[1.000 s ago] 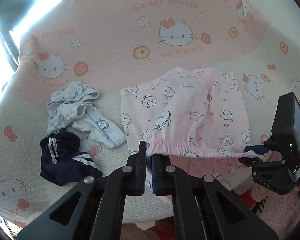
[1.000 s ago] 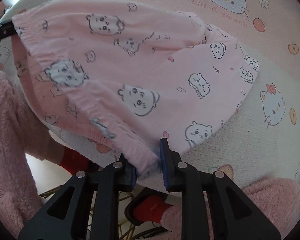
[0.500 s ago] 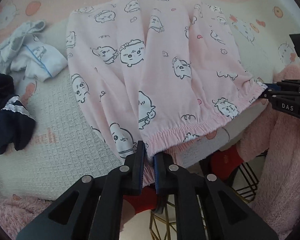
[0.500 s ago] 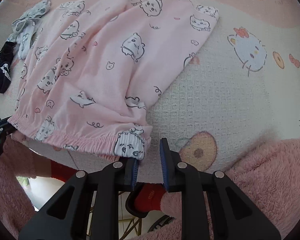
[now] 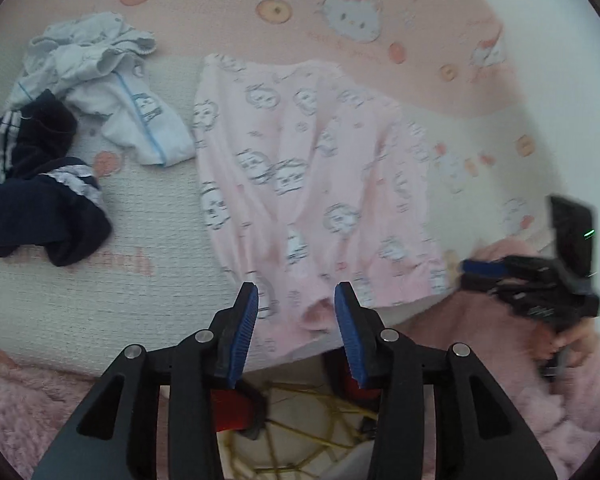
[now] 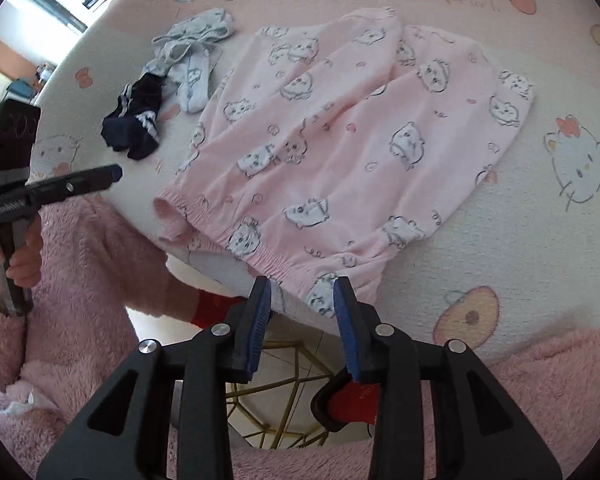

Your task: Fold clothes

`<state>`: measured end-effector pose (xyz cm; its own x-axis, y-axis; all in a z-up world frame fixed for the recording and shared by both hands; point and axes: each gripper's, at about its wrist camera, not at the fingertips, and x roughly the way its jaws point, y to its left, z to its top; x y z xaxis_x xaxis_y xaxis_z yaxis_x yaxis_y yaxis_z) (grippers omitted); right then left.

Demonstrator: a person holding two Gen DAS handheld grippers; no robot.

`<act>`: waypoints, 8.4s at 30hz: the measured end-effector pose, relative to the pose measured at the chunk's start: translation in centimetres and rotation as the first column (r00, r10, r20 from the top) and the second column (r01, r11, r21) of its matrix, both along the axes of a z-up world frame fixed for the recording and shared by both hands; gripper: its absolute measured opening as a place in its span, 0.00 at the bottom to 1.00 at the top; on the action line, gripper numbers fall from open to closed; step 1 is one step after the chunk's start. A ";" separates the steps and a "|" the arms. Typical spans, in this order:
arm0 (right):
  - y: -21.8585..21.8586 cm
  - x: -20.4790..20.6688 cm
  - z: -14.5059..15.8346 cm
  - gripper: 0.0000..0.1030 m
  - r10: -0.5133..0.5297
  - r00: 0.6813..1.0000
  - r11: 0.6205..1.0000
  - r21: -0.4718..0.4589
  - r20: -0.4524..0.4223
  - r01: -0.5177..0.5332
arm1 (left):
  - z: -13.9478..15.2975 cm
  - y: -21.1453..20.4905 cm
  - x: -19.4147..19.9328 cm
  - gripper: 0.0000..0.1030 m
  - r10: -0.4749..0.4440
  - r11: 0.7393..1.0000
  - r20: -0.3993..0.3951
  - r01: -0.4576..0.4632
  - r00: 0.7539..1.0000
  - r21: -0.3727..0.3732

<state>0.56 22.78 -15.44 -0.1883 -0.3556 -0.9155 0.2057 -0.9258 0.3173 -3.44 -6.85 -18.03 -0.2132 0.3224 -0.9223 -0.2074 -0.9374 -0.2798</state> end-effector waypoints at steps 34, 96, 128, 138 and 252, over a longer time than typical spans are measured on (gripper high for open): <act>4.3 -2.4 -5.2 0.32 -0.239 0.969 0.962 0.150 0.067 0.227 | -0.3 1.2 -1.1 0.10 0.054 0.993 -0.086 -0.063 0.995 -0.103; 1.8 1.3 -5.3 0.38 -0.250 0.963 0.942 0.252 0.095 0.220 | -7.0 3.7 -0.6 0.14 0.008 0.978 0.152 0.024 0.988 -0.205; 8.3 1.4 -6.9 0.16 -0.234 0.942 0.956 -0.117 0.242 0.268 | -10.0 -2.5 1.2 0.17 0.279 0.923 0.306 -0.342 0.910 0.176; 7.9 0.6 -6.7 0.08 -0.270 0.947 0.947 -0.130 0.175 0.294 | -8.3 -4.2 1.4 0.10 0.331 0.907 0.222 -0.375 0.917 0.194; 5.9 -30.3 -4.0 0.24 -0.310 0.948 0.948 0.042 -0.073 0.314 | -6.3 0.1 -29.8 0.03 0.231 0.968 -0.177 -0.244 0.957 -0.060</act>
<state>-29.78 28.64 -19.44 -0.3414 -0.2210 -0.9136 -0.0779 -0.9620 0.2618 -33.24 -6.76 -24.29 -0.4281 0.1702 -0.8876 -0.0134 -0.9832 -0.1820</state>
